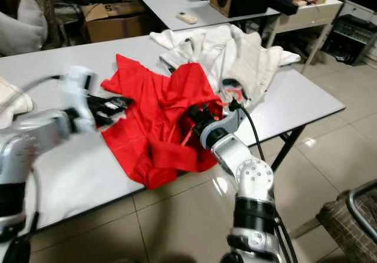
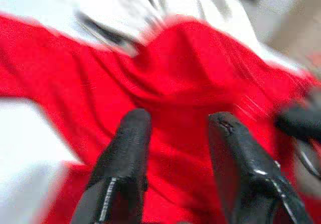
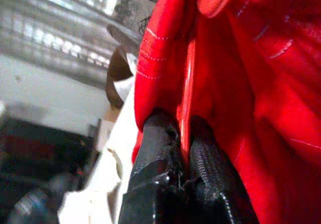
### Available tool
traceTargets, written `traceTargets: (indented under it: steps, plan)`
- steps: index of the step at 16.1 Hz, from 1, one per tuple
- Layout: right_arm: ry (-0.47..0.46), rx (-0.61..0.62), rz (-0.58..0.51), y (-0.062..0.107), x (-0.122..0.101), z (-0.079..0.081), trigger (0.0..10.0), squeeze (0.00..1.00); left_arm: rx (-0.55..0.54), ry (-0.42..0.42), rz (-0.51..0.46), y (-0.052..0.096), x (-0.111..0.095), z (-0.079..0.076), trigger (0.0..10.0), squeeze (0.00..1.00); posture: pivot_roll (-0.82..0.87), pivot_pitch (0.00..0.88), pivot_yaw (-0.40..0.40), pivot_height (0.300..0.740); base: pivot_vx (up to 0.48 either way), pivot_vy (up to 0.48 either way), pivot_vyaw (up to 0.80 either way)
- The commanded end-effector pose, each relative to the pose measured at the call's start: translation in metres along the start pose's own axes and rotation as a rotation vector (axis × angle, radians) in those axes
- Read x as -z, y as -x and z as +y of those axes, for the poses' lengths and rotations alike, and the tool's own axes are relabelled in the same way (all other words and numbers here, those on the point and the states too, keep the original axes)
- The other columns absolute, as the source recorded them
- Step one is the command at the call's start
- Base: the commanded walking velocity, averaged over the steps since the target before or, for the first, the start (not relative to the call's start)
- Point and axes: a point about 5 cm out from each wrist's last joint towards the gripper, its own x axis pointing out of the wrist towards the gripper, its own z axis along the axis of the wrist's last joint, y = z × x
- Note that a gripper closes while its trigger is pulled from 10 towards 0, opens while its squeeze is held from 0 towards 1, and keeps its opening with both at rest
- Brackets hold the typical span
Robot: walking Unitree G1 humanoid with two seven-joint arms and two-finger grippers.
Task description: Hang hanger
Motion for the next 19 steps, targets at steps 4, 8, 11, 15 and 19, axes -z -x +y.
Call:
traceTargets:
  steps: [4, 8, 11, 15, 19]
  plan:
    - [0.144, -0.147, -0.011, 0.028, -0.017, 0.022, 10.0, 0.0, -0.199, 0.001, 0.044, 0.037, 0.05, 0.016, 10.0, 0.0, -0.05, 0.0, 0.0, 0.74, 0.0, 0.0, 0.8]
    - [0.233, -0.147, -0.038, 0.059, -0.032, 0.023, 10.0, 0.0, -0.139, -0.043, 0.034, 0.035, 0.076, -0.021, 10.0, 0.0, -0.05, 0.0, -0.021, 0.74, 0.0, 0.0, 0.8]
    - [0.277, -0.141, -0.043, 0.075, -0.038, 0.024, 10.0, 0.0, -0.11, -0.088, 0.015, 0.036, 0.082, -0.034, 10.0, 0.0, -0.05, 0.0, -0.046, 0.74, 0.0, 0.0, 0.8]
    - [0.293, -0.101, -0.114, 0.089, -0.054, 0.018, 10.0, 0.0, -0.114, -0.095, 0.007, 0.034, 0.084, -0.039, 10.0, 0.0, -0.07, 0.0, -0.038, 0.74, 0.0, 0.0, 0.8]
    - [0.373, -0.198, -0.241, 0.1, -0.09, 0.051, 10.0, 0.0, -0.104, -0.11, 0.001, 0.03, 0.086, -0.043, 10.0, 0.0, -0.09, 0.0, -0.026, 0.74, 0.0, 0.0, 0.8]
